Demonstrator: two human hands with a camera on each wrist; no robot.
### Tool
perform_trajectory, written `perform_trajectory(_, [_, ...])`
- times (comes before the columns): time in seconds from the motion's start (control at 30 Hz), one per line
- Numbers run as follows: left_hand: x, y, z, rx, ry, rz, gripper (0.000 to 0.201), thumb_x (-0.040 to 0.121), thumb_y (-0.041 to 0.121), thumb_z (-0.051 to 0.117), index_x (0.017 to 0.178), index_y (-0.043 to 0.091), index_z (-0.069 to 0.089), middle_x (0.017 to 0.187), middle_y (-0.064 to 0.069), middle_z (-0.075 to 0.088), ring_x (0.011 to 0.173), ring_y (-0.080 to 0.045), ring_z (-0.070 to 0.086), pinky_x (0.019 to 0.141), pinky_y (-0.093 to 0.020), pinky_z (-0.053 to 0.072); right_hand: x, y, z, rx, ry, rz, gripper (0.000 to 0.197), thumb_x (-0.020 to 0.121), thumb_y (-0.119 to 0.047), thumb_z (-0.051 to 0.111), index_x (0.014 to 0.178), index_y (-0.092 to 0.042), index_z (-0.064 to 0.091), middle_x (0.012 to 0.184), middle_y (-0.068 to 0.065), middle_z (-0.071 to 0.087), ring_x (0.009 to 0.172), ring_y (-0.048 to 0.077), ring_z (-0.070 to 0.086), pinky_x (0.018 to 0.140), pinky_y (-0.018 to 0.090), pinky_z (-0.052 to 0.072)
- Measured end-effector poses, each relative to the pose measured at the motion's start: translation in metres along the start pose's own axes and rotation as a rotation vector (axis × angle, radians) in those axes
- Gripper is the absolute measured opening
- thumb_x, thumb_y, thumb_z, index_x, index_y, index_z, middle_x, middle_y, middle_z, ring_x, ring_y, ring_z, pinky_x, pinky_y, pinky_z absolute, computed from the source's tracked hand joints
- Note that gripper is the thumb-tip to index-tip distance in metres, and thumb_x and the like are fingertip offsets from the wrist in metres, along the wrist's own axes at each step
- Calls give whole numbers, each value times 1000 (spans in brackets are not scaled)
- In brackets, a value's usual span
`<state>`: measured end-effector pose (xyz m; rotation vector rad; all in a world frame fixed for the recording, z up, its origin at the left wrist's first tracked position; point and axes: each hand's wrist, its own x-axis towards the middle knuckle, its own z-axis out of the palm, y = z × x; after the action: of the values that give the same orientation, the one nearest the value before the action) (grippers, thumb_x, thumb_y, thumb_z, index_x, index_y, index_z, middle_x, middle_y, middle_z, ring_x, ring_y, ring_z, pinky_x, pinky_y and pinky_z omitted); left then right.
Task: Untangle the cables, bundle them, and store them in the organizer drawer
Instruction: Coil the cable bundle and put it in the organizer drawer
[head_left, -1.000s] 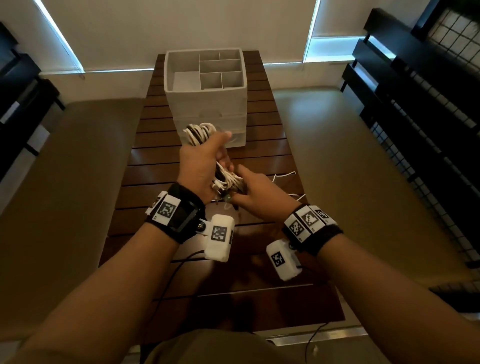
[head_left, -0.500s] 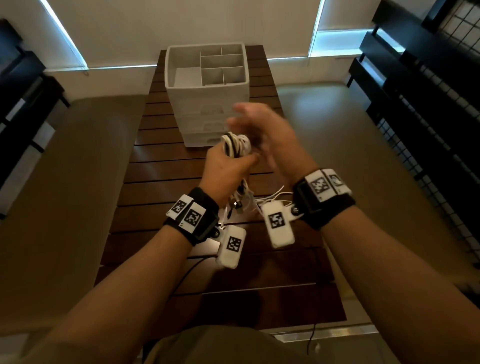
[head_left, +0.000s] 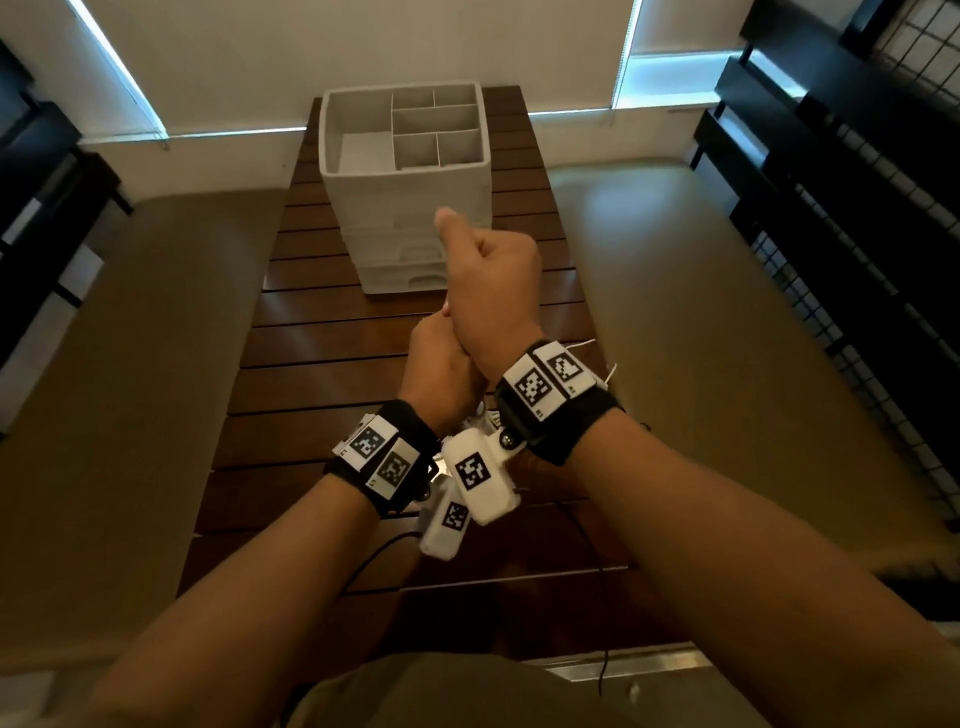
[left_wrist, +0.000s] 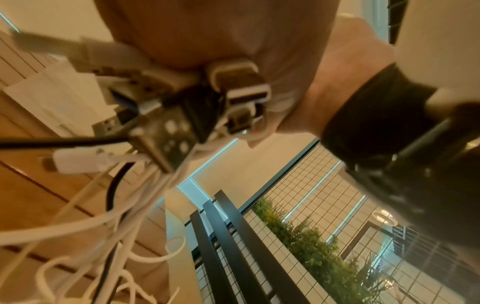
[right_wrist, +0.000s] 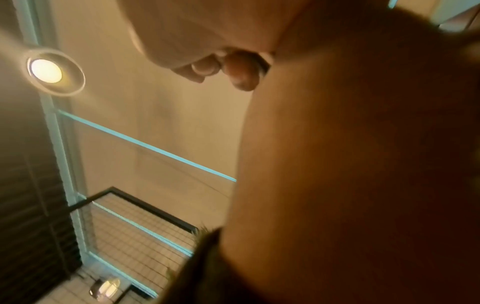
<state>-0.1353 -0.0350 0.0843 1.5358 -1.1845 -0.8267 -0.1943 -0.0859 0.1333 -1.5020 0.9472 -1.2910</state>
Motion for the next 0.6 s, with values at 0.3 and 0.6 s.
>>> perform_trajectory(0.3, [22, 20, -18, -483, 434, -133, 26, 87, 1, 76, 69, 15, 63, 61, -4, 59, 55, -16, 58, 60, -35, 53, -15, 56, -48, -186, -489, 23, 42, 100, -57, 55, 121, -21, 61, 111, -4, 69, 99, 5, 67, 84, 23, 54])
perform_trajectory(0.6, [33, 57, 6, -593, 179, -22, 39, 94, 5, 73, 62, 14, 51, 50, -3, 41, 42, -20, 44, 55, -36, 53, 0, 150, -128, -1074, -673, 230, 18, 97, -35, 63, 85, -22, 61, 91, 7, 72, 92, 33, 69, 85, 41, 53])
